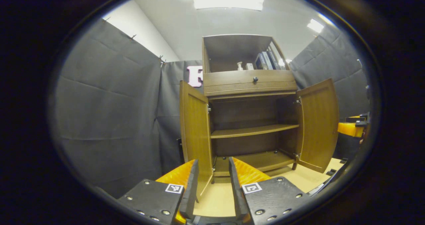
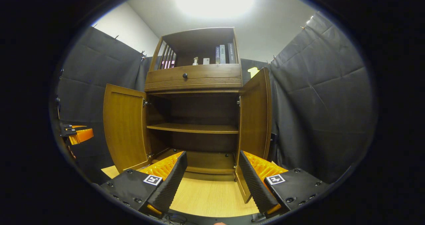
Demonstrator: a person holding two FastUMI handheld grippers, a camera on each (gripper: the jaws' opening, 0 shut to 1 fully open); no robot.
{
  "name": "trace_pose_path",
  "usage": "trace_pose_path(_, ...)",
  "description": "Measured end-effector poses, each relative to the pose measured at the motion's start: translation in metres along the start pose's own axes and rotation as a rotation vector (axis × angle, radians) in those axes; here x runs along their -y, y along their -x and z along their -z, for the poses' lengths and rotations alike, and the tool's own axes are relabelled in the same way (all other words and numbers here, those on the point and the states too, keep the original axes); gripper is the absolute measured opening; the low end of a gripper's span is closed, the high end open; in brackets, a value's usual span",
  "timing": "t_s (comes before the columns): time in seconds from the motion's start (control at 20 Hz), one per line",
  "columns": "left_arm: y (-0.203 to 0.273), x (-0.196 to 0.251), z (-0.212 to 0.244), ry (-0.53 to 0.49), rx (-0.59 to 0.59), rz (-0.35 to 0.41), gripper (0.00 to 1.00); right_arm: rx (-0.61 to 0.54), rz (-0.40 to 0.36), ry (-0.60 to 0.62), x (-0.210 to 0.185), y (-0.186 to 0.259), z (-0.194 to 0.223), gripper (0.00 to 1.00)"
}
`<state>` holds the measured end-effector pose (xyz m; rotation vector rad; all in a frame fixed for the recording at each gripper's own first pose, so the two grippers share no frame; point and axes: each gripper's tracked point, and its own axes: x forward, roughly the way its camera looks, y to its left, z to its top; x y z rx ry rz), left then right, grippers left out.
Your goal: Open the right door of the double-door shoe cabinet with the right hand, and open the left door with the left hand.
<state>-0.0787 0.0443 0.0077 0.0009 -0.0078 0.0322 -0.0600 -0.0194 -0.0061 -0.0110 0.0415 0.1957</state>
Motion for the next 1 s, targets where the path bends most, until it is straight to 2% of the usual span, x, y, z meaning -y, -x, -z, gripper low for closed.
trace_pose_path(0.15,0.002,-0.006,0.003,-0.011,-0.008,-0.03,1.0,0.002,0.003,-0.005,0.001,0.001,-0.002,0.98)
trace_pose_path(0.4,0.002,-0.01,-0.003,-0.014,0.012,-0.045,1.0,0.012,0.011,-0.001,0.003,0.002,-0.006,0.98)
trace_pose_path(0.45,0.002,-0.011,-0.006,-0.015,0.019,-0.046,1.0,0.013,0.01,0.0,0.003,0.002,-0.007,0.94)
trace_pose_path(0.5,0.002,-0.012,-0.007,-0.014,0.025,-0.049,1.0,0.014,0.01,0.001,0.003,0.001,-0.007,0.98)
trace_pose_path(0.65,0.002,-0.016,-0.008,-0.011,0.031,-0.057,1.0,0.024,0.008,0.002,0.0,0.001,-0.011,0.98)
trace_pose_path(0.7,0.003,-0.018,-0.009,-0.011,0.032,-0.06,1.0,0.026,0.009,0.005,0.0,0.001,-0.012,0.94)
trace_pose_path(0.75,0.004,-0.019,-0.009,-0.013,0.031,-0.061,1.0,0.027,0.01,0.008,0.0,0.002,-0.011,0.98)
trace_pose_path(0.8,0.004,-0.02,-0.009,-0.015,0.033,-0.064,1.0,0.026,0.01,0.008,0.0,0.001,-0.011,0.94)
trace_pose_path(0.9,0.004,-0.021,-0.01,-0.016,0.035,-0.066,1.0,0.025,0.01,0.007,-0.001,0.0,-0.011,0.94)
trace_pose_path(0.95,0.005,-0.022,-0.012,-0.018,0.037,-0.071,1.0,0.025,0.011,0.007,-0.001,0.0,-0.011,0.98)
trace_pose_path(1.0,0.006,-0.023,-0.012,-0.019,0.037,-0.071,1.0,0.026,0.01,0.007,-0.001,0.0,-0.011,0.94)
